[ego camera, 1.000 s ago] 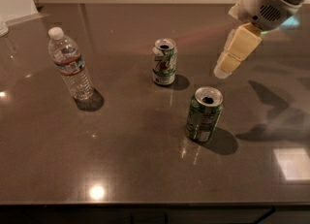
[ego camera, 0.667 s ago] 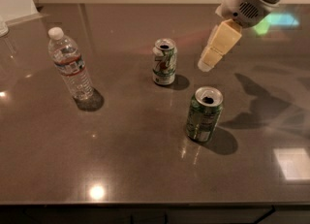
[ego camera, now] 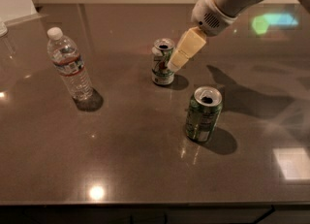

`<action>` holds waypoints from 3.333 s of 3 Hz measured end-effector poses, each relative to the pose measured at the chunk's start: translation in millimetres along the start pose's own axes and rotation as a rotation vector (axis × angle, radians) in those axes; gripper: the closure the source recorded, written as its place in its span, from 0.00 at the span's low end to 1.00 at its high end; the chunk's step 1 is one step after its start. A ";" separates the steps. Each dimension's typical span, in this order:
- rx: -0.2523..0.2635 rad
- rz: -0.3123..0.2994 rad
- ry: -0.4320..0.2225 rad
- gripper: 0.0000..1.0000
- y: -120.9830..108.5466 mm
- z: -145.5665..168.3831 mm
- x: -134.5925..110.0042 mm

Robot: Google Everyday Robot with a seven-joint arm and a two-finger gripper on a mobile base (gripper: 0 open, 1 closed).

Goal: Pick 7up can

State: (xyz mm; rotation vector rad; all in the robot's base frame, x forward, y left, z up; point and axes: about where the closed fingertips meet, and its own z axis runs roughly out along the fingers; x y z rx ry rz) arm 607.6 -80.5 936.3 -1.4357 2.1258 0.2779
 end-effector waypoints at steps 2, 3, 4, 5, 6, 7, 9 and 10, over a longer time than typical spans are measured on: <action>-0.025 0.007 -0.077 0.00 8.0 40.2 -14.5; -0.041 0.004 -0.100 0.00 12.3 51.0 -19.7; -0.052 0.003 -0.113 0.16 14.6 56.7 -21.8; -0.056 -0.004 -0.128 0.39 15.1 57.0 -24.3; -0.053 -0.019 -0.142 0.62 17.7 48.2 -27.8; -0.047 -0.057 -0.174 0.87 27.6 26.2 -40.4; -0.089 -0.137 -0.183 1.00 42.8 -37.5 -93.1; -0.089 -0.137 -0.183 1.00 42.8 -37.5 -93.1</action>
Offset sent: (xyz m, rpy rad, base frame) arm 0.0144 0.0454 -0.0356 0.1232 -0.0219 0.0252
